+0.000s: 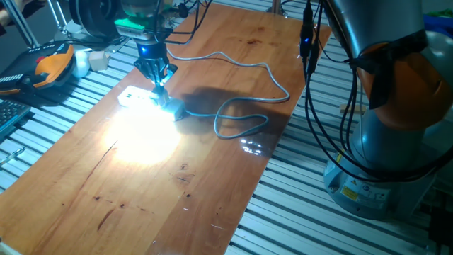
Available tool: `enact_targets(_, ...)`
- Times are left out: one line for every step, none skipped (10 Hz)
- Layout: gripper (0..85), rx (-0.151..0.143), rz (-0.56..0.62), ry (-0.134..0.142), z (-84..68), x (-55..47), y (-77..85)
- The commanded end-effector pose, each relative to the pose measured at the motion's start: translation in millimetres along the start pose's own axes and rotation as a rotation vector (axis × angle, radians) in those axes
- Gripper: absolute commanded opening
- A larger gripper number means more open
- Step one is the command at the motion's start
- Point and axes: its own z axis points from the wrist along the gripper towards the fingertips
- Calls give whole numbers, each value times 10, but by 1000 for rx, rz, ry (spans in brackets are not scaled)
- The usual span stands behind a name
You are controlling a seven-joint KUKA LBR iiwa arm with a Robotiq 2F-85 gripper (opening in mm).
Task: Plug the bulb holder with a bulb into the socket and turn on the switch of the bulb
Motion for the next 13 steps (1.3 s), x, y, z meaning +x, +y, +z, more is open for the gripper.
enact_targets(0, 4, -2, 2, -16, 5, 2)
enact_targets(0, 7, -11, 2, -34, 8, 8)
enact_targets(0, 13, -41, 0, -69, 3, 19)
enact_targets(0, 16, -124, -21, -107, -13, 18)
enact_targets(0, 19, -220, -27, -128, -40, 18)
enact_targets(0, 25, -318, -40, -149, -53, 20)
enact_targets(0, 33, -413, -43, -193, -74, 23)
enact_targets(0, 40, -511, -28, -261, -124, 43)
enact_targets(0, 37, -581, 6, -325, -200, 64)
enact_targets(0, 35, -658, 21, -365, -268, 82)
enact_targets(0, 34, -745, 7, -371, -286, 92)
enact_targets(0, 44, -838, -29, -369, -258, 106)
enact_targets(0, 50, -928, -56, -365, -253, 103)
